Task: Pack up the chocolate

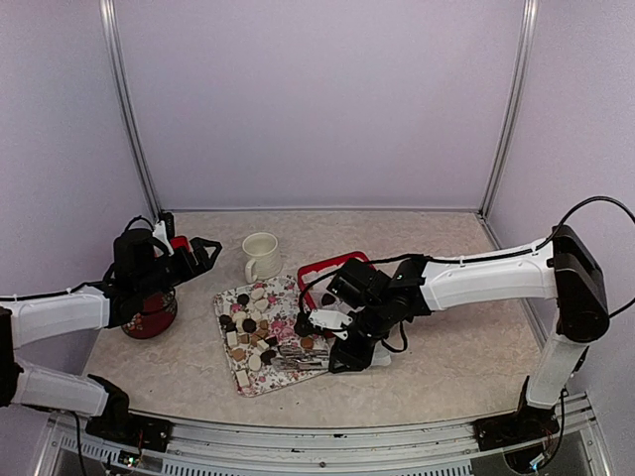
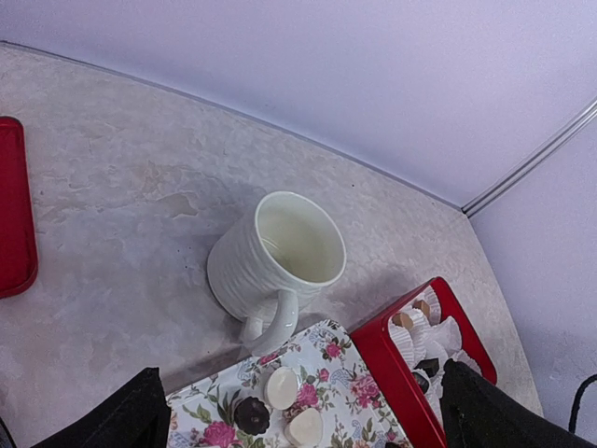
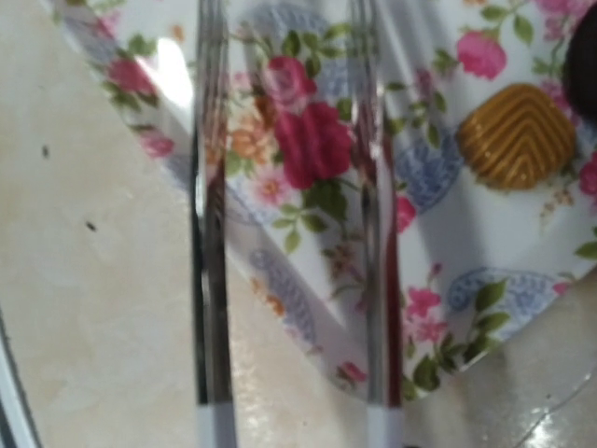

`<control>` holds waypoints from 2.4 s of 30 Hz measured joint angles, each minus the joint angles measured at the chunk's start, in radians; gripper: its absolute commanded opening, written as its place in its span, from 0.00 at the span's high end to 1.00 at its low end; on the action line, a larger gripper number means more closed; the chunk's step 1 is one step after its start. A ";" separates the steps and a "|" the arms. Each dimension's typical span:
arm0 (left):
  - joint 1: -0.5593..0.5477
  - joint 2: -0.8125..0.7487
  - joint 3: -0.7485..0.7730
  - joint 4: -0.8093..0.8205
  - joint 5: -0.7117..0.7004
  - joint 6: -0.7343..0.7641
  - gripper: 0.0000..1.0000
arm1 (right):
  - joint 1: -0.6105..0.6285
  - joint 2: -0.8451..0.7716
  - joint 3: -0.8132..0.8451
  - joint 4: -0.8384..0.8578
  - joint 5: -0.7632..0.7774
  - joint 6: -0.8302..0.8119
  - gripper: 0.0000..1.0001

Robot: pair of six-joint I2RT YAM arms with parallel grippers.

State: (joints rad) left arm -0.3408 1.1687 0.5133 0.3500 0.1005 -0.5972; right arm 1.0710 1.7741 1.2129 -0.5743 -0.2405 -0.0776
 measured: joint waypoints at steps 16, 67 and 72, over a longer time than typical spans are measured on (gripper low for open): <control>0.000 0.004 0.000 0.000 0.000 0.000 0.01 | 0.001 0.081 0.087 0.010 0.008 -0.019 0.60; 0.000 0.016 0.000 0.001 0.000 0.000 0.01 | -0.410 -0.327 -0.021 -0.110 0.111 0.060 0.71; 0.000 0.020 0.000 0.002 0.001 0.000 0.01 | -0.439 -0.328 -0.040 -0.154 0.161 0.069 0.71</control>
State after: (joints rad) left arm -0.3408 1.1885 0.5133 0.3515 0.1013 -0.5972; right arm 0.6315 1.4464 1.1725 -0.7288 -0.0799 -0.0086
